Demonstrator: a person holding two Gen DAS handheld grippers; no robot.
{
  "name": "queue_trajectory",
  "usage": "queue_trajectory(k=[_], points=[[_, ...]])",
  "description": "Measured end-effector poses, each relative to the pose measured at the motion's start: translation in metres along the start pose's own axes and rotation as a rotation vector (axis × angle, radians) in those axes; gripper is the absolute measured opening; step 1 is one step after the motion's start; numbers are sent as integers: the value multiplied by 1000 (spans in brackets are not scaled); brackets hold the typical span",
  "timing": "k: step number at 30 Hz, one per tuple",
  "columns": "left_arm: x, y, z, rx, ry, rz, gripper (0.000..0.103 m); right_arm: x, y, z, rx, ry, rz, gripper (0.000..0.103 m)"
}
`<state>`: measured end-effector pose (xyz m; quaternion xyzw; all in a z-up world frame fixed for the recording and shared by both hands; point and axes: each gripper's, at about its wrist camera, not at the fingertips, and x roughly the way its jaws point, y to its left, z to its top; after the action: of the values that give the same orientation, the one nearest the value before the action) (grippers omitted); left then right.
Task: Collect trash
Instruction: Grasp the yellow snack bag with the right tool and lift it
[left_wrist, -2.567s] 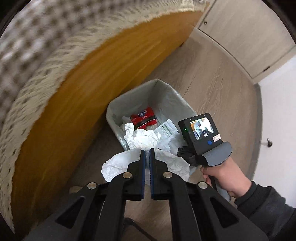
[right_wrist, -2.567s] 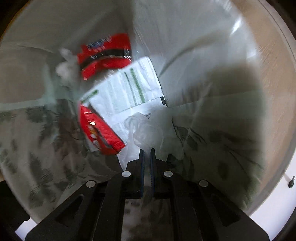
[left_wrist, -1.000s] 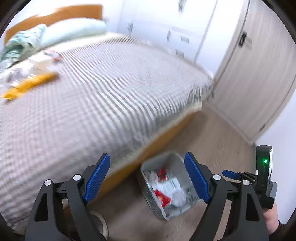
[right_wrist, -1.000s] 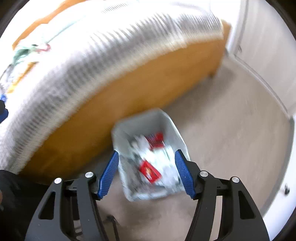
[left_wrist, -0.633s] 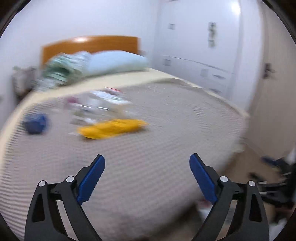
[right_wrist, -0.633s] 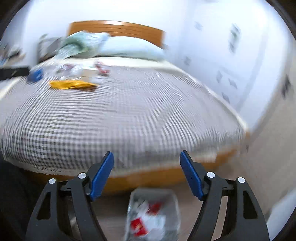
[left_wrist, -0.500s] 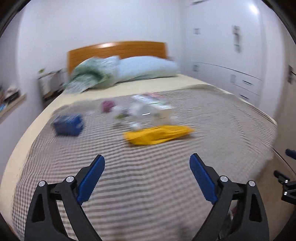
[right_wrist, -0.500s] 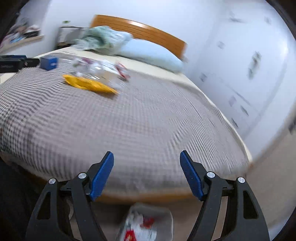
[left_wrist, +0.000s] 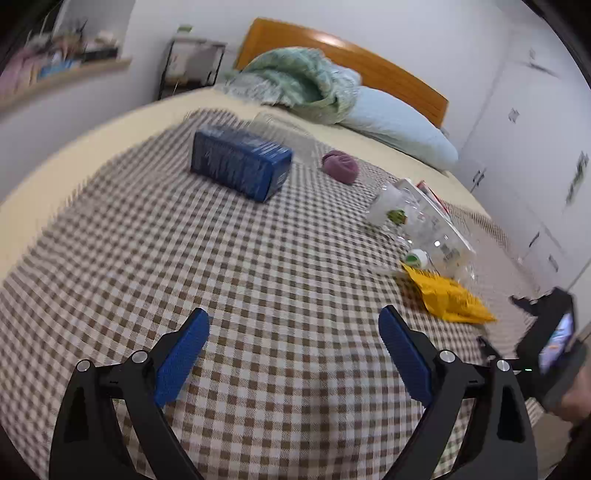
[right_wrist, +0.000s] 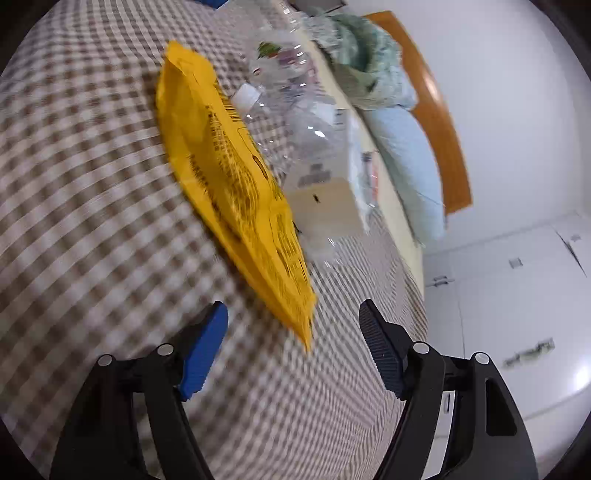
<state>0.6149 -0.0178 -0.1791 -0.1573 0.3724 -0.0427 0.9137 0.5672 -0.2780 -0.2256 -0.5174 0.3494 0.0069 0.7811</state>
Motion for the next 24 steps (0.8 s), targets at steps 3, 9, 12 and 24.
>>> queue_trajectory(k=[3,9,12,24], points=[[6,6,4,-31,26,-12,90,16,-15,8,37,-20,64,71],[15,-4,5,1,37,-51,90,42,-27,17,114,62,276,13],[18,-3,4,7,57,-36,90,16,-28,16,153,-13,276,4],[18,-17,-9,44,91,-70,90,-112,-79,-60,649,-9,662,2]])
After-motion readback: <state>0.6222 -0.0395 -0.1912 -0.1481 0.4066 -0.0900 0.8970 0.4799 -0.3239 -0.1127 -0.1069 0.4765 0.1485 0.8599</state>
